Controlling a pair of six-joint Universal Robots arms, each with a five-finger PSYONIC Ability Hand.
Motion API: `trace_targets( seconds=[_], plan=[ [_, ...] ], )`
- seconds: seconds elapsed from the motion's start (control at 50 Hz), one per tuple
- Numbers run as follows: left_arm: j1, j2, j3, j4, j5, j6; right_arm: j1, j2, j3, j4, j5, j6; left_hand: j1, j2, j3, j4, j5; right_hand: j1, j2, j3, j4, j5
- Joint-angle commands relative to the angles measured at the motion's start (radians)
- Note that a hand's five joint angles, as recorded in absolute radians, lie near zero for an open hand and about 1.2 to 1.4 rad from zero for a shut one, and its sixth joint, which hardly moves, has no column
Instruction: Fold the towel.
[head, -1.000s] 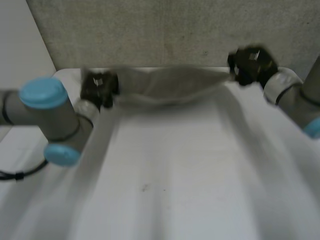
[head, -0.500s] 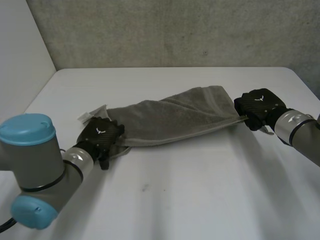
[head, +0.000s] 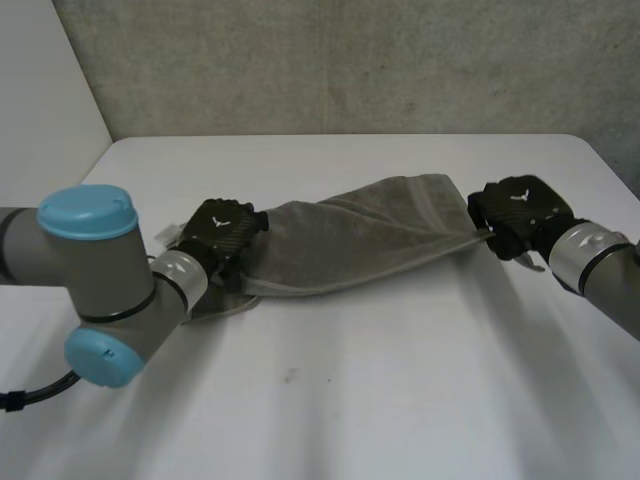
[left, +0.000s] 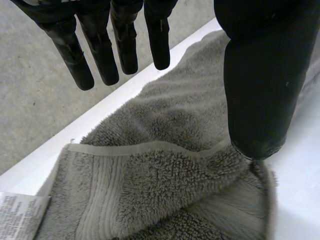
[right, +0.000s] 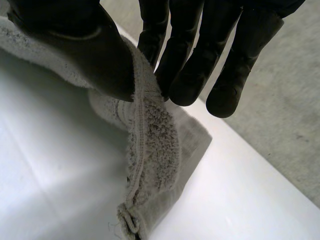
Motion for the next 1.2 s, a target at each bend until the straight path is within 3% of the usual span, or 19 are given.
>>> trace_targets(
  seconds=[0.02, 0.18, 0.48, 0.64, 0.7, 0.72, 0.76, 0.92, 1.08, 1.2],
  plan=[
    [0.005, -0.072, 0.079, -0.006, -0.001, 0.001, -0.003, -0.078, -0.017, -0.004, -0.001, 0.100, 0.104, 0.103, 0.102, 0.103, 0.101, 0.053, 0.052, 0.054, 0.049, 0.053],
    [0.009, -0.101, 0.102, -0.005, 0.001, 0.004, -0.002, -0.096, -0.026, -0.007, -0.001, 0.116, 0.280, 0.279, 0.278, 0.280, 0.277, 0.053, 0.052, 0.054, 0.049, 0.053],
    [0.015, -0.162, 0.131, -0.005, 0.001, 0.010, -0.003, -0.101, -0.026, -0.032, 0.011, 0.119, 0.333, 0.332, 0.332, 0.333, 0.330, 0.053, 0.052, 0.054, 0.049, 0.053],
    [0.017, -0.178, 0.145, -0.002, -0.010, 0.010, -0.003, -0.112, -0.026, -0.033, 0.011, 0.117, 0.644, 0.643, 0.643, 0.644, 0.641, 0.053, 0.052, 0.054, 0.049, 0.053],
    [0.017, -0.176, 0.144, -0.005, -0.013, 0.012, -0.005, -0.112, -0.026, -0.033, 0.011, 0.117, 0.823, 0.823, 0.822, 0.823, 0.820, 0.053, 0.052, 0.054, 0.049, 0.053],
    [0.020, -0.171, 0.139, -0.006, -0.015, 0.015, -0.005, -0.112, -0.027, -0.033, 0.011, 0.117, 0.983, 0.982, 0.981, 0.982, 0.980, 0.053, 0.052, 0.054, 0.049, 0.053],
    [0.025, -0.159, 0.133, -0.006, -0.015, 0.026, -0.007, -0.113, -0.027, -0.033, 0.011, 0.117, 0.985, 0.984, 0.983, 0.984, 0.981, 0.053, 0.052, 0.054, 0.049, 0.053],
    [0.049, 0.097, 0.015, -0.014, -0.053, 0.063, -0.008, -0.138, -0.055, -0.004, 0.016, 0.112, 0.985, 0.984, 0.983, 0.984, 0.981, 0.053, 0.052, 0.054, 0.049, 0.053],
    [0.048, 0.547, -0.094, -0.014, -0.052, 0.047, -0.103, -0.328, -0.237, 0.339, -0.010, 0.103, 0.985, 0.984, 0.983, 0.984, 0.981, 0.053, 0.052, 0.054, 0.049, 0.053],
    [0.055, 0.706, -0.060, -0.032, -0.048, 0.027, -0.129, -0.411, -0.368, 0.459, -0.046, 0.103, 0.985, 0.984, 0.983, 0.984, 0.981, 0.053, 0.052, 0.054, 0.049, 0.053]
  ],
)
